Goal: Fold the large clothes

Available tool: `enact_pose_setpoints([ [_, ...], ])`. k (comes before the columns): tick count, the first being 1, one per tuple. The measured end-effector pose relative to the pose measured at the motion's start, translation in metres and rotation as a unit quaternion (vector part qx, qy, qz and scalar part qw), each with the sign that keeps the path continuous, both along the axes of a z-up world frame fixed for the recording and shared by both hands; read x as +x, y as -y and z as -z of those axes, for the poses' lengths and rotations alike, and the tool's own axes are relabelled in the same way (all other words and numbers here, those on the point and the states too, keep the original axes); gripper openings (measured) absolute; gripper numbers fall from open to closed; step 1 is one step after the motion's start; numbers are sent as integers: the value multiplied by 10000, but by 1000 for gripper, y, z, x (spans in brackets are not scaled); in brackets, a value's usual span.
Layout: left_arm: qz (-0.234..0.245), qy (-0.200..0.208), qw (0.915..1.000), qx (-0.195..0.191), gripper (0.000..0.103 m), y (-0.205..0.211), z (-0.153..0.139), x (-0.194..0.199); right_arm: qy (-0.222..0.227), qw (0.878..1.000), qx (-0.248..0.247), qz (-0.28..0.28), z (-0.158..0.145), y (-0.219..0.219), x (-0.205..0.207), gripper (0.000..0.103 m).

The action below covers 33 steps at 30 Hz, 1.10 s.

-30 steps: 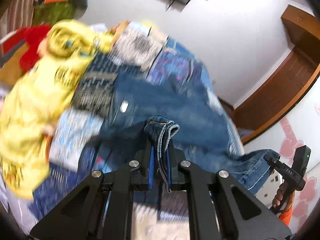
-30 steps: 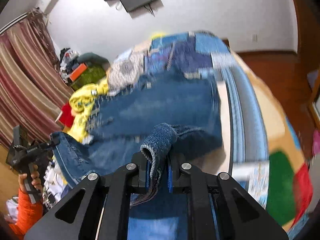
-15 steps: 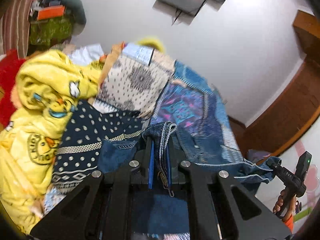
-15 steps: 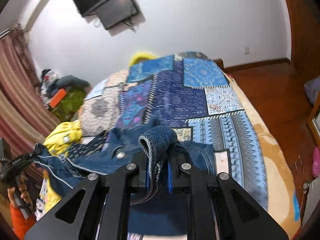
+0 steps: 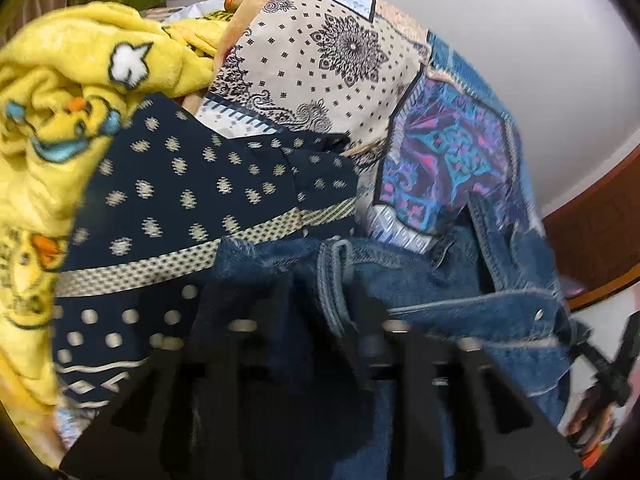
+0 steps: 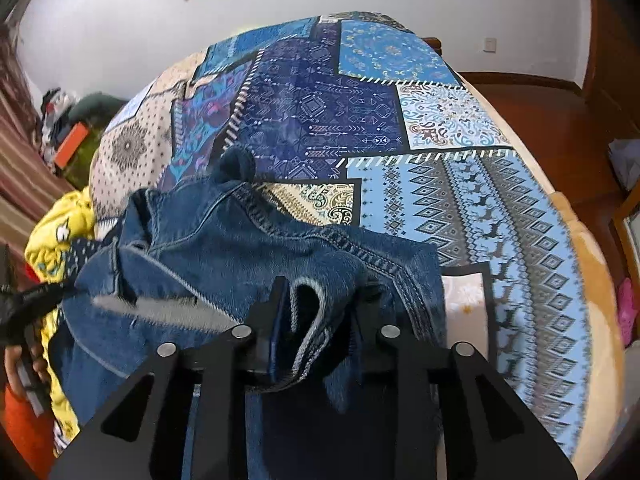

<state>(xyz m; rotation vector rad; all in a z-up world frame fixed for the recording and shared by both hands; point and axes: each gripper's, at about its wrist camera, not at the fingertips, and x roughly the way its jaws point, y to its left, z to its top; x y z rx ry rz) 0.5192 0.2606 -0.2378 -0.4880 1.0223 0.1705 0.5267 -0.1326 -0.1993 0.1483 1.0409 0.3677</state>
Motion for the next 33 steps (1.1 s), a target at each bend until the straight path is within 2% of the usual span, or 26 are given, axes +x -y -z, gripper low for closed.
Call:
enact_pose_setpoints([
  [2, 137, -24, 9999, 33, 48, 4, -9, 0, 42, 9997, -207, -133, -14, -3, -4, 30],
  [4, 244, 66, 9997, -9, 51, 6, -27, -7, 267, 9986, -390, -230, -30, -8, -10, 39],
  [5, 270, 162, 9995, -9, 54, 7, -38, -13, 452, 9977, -457, -223, -40, -9, -15, 53],
  [6, 282, 217, 9994, 13, 60, 9, -46, -16, 679, 9962, -517, -180, -51, -8, -21, 70],
  [8, 330, 384, 9986, 154, 65, 13, -66, -27, 1151, 9916, -589, -77, -74, -5, -37, 86],
  [11, 518, 489, 9965, 445, 72, 25, -88, -41, 1455, 9882, -451, -142, -98, -3, -53, 87],
  [13, 725, 450, 9944, 630, 78, 36, -94, -50, 1428, 9887, -361, -284, -105, -3, -64, 87],
  [16, 1083, 370, 9893, 902, 79, 54, -92, -65, 1294, 9896, -331, -542, -100, -9, -80, 87],
  [19, 1417, 245, 9839, 1062, 79, 72, -79, -76, 1115, 9898, -456, -763, -82, -18, -90, 87],
  [24, 1896, -202, 9743, 1200, 79, 100, -34, -79, 606, 9910, -547, -1063, -41, -33, -99, 87],
  [27, 1993, -481, 9708, 1249, 79, 105, -6, -70, 263, 9886, -724, -1292, -16, -44, -95, 87],
  [30, 1944, -597, 9729, 1102, 79, 98, 13, -55, -5, 9853, -970, -1406, 5, -57, -80, 87],
  [33, 1879, -532, 9748, 1080, 80, 88, 14, -34, 27, 9829, -1090, -1484, 9, -68, -61, 92],
])
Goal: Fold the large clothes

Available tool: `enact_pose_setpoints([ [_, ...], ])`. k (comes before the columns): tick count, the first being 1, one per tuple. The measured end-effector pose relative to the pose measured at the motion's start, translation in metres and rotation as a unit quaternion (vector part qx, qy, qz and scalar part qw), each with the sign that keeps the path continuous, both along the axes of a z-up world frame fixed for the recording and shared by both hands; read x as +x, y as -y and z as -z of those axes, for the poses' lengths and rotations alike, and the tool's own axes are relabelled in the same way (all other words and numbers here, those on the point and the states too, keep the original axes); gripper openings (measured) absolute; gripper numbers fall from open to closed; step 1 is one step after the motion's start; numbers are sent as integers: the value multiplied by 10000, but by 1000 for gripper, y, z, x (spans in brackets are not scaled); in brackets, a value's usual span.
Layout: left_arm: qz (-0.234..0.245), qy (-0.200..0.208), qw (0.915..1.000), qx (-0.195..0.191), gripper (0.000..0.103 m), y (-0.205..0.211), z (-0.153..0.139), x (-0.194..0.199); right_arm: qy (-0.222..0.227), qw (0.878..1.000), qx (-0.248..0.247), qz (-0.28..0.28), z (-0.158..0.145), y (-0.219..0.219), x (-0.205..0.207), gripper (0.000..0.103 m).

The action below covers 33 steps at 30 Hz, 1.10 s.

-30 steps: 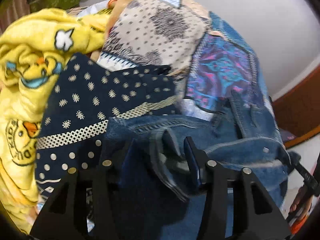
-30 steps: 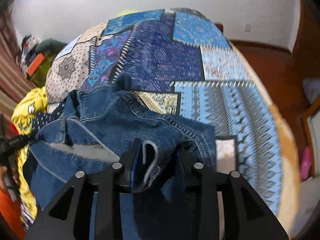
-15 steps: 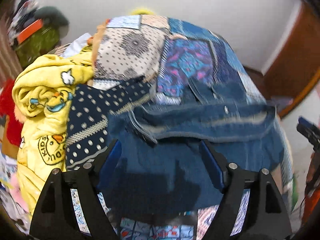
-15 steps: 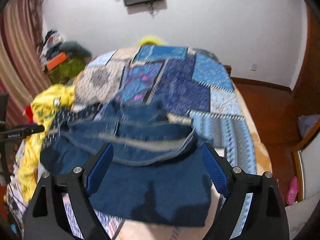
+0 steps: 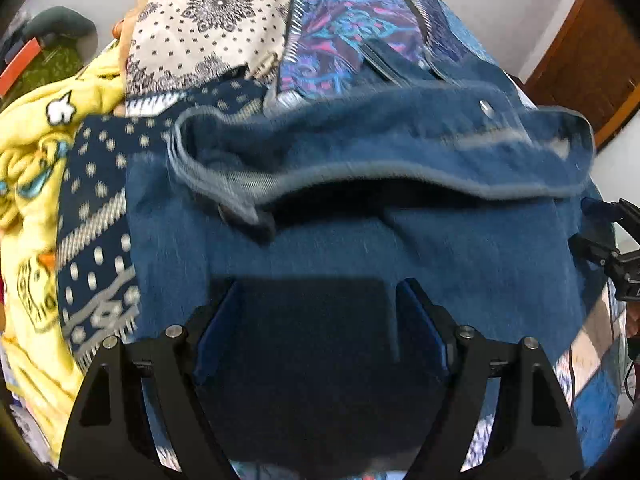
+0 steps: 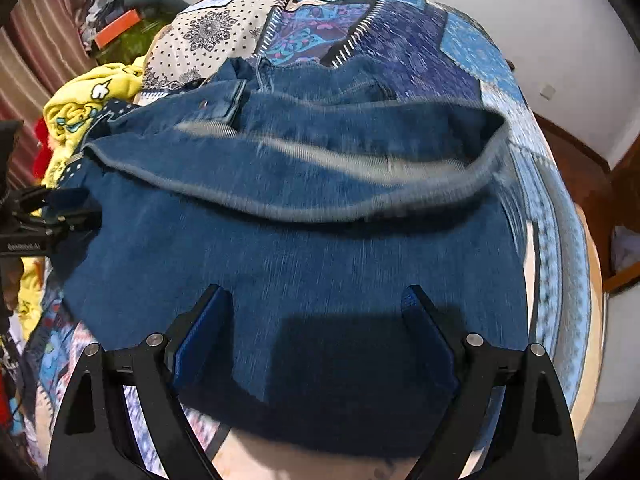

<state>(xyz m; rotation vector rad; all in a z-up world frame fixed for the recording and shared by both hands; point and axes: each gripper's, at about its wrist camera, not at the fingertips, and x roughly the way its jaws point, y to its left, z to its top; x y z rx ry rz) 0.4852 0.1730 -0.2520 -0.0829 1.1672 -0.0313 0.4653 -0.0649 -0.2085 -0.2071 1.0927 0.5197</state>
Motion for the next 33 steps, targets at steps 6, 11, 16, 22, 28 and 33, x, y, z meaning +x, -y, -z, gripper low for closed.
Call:
enact_pose_setpoints([
  [6, -692, 13, 9975, -171, 81, -29, 2, 46, -206, 9981, 206, 536, 3, -21, 53, 95],
  [11, -1342, 443, 9897, -245, 81, -55, -24, 65, 37, 9922, 494, 1141, -11, -24, 67, 94],
  [16, -1786, 832, 9789, -533, 81, -84, -54, 57, 610, 9875, 693, 1279, -38, -27, 54, 94],
  [22, -1206, 840, 9881, -455, 81, -64, -62, 21, 884, 9923, 698, 512, -53, -57, 11, 94],
  [28, -436, 520, 9968, -421, 81, -18, -39, -23, 886, 9946, 329, -417, -28, -86, -33, 94],
  [33, -271, 258, 9991, -216, 81, 3, -6, -52, 703, 9966, -99, -423, 1, -68, -41, 94],
])
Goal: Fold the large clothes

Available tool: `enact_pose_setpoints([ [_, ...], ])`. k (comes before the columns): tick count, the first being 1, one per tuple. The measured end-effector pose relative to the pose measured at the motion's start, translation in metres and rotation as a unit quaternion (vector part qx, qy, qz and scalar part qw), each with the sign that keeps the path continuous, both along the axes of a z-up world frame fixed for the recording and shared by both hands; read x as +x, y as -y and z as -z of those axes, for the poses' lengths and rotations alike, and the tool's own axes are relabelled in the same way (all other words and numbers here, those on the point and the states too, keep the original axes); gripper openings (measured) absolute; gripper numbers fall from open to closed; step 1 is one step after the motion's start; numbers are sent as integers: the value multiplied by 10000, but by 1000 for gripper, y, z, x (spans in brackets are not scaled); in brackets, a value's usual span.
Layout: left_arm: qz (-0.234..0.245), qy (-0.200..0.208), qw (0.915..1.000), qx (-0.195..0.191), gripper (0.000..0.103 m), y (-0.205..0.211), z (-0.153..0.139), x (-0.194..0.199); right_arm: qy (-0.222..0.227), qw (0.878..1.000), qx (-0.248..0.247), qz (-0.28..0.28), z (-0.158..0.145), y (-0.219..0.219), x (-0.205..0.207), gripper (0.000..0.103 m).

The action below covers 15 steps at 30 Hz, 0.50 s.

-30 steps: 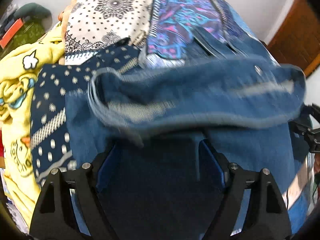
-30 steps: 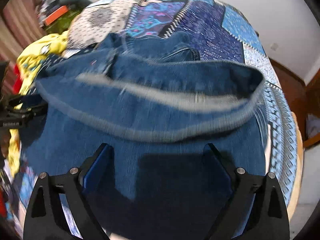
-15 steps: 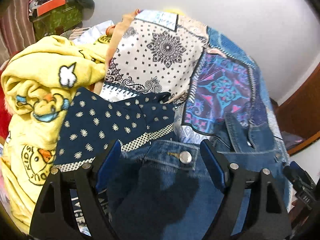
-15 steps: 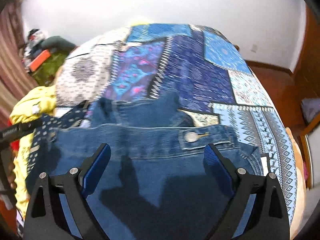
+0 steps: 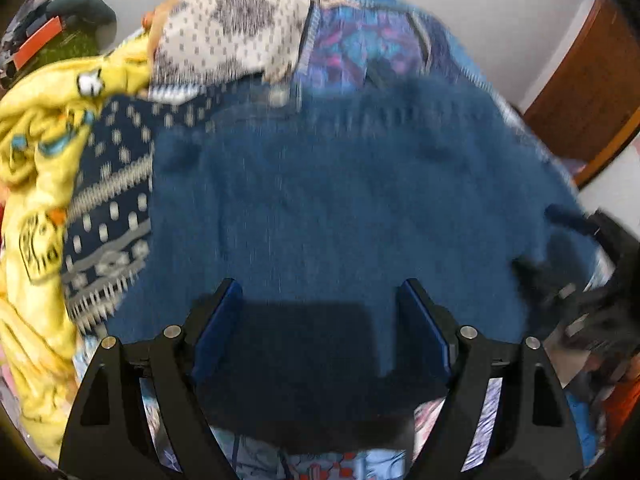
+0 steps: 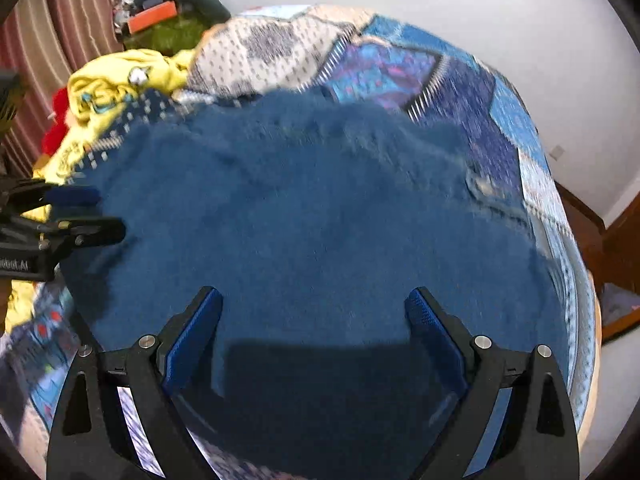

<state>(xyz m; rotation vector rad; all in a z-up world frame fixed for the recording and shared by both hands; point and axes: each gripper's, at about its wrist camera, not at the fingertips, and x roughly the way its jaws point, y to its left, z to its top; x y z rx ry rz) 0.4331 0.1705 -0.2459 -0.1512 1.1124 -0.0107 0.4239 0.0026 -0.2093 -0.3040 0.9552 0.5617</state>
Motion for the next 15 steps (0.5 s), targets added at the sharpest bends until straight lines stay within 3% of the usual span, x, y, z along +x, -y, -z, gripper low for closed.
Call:
enact_pose_setpoints([
  [2, 81, 180, 9995, 243, 83, 4, 2, -9, -165, 9995, 246, 114, 0, 22, -1, 94],
  [6, 69, 271, 9973, 678, 86, 0, 0, -27, -314, 9978, 219, 540, -2, 65, 1, 94],
  [8, 59, 298, 9962, 821, 88, -4, 1, -36, -308, 9959, 35, 851, 1, 89, 2, 94],
  [10, 47, 323, 9965, 766, 89, -9, -1, -43, -416, 9928, 277, 1093, 0, 116, 0, 94],
  [12, -111, 368, 9959, 825, 90, -14, -3, -51, -545, 9887, 698, 1212, -5, 136, -8, 94],
  [15, -529, 284, 9933, 986, 93, -27, -3, -64, -405, 9828, 359, 1765, -6, 152, -21, 94],
])
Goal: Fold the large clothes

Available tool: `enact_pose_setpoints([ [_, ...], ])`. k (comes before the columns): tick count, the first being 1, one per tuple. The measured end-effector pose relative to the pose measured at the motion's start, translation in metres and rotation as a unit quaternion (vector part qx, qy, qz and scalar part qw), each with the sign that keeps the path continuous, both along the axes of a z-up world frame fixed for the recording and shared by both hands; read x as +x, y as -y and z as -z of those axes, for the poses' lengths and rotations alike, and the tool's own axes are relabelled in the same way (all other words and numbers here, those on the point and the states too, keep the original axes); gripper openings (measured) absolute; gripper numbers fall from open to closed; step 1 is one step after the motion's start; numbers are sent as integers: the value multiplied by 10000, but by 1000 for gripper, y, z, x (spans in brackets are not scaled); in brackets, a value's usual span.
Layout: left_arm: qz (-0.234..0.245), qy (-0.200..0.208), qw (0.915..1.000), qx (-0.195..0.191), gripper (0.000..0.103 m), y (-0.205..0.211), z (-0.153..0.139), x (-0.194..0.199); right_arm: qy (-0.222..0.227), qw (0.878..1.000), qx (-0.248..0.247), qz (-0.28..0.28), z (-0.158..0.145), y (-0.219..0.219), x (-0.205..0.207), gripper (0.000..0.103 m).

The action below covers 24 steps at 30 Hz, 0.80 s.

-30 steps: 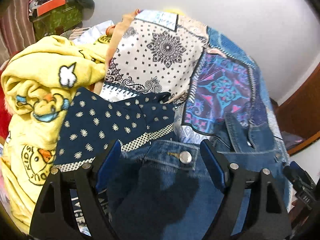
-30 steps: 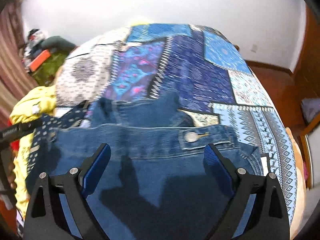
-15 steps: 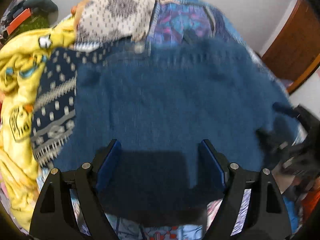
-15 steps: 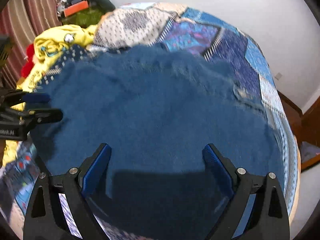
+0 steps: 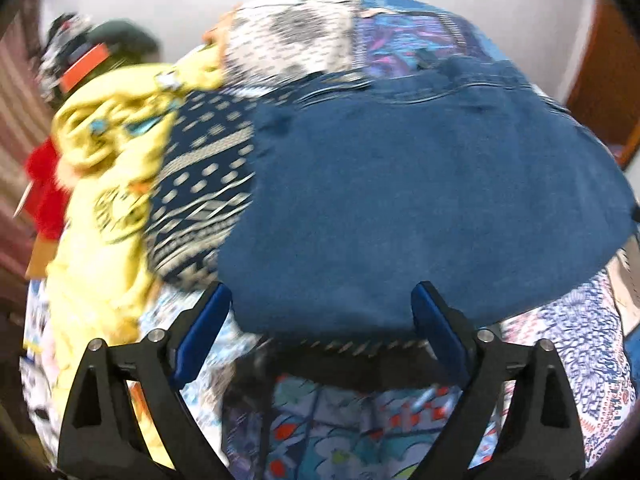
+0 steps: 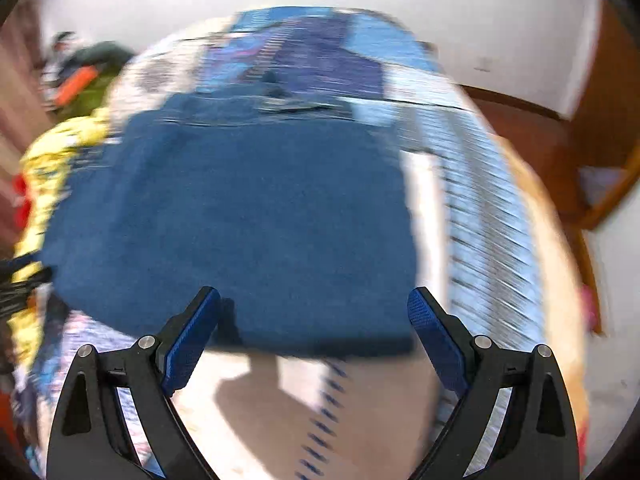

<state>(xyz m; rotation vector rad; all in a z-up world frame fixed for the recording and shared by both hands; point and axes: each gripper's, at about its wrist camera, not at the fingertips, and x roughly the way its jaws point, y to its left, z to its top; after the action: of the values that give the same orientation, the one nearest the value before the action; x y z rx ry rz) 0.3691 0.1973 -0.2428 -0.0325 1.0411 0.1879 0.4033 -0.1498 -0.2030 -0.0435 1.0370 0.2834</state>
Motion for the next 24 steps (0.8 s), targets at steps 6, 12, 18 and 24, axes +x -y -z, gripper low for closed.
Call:
enact_pose_setpoints([
  [6, -1124, -165, 9919, -572, 93, -51, -2, -34, -405, 9982, 189, 412, 5, 38, -11, 94],
  [12, -1859, 397, 9554, -2260, 93, -81, -5, -71, 143, 9990, 299, 301, -39, 33, -21, 94],
  [18, -1684, 660, 9193, -3495, 93, -63, 5, -59, 454, 9977, 507, -50, -54, -5, -16, 95],
  [24, -1774, 383, 8997, -3970, 92, -48, 42, -29, 120, 9971, 655, -379, -26, -46, -6, 95],
])
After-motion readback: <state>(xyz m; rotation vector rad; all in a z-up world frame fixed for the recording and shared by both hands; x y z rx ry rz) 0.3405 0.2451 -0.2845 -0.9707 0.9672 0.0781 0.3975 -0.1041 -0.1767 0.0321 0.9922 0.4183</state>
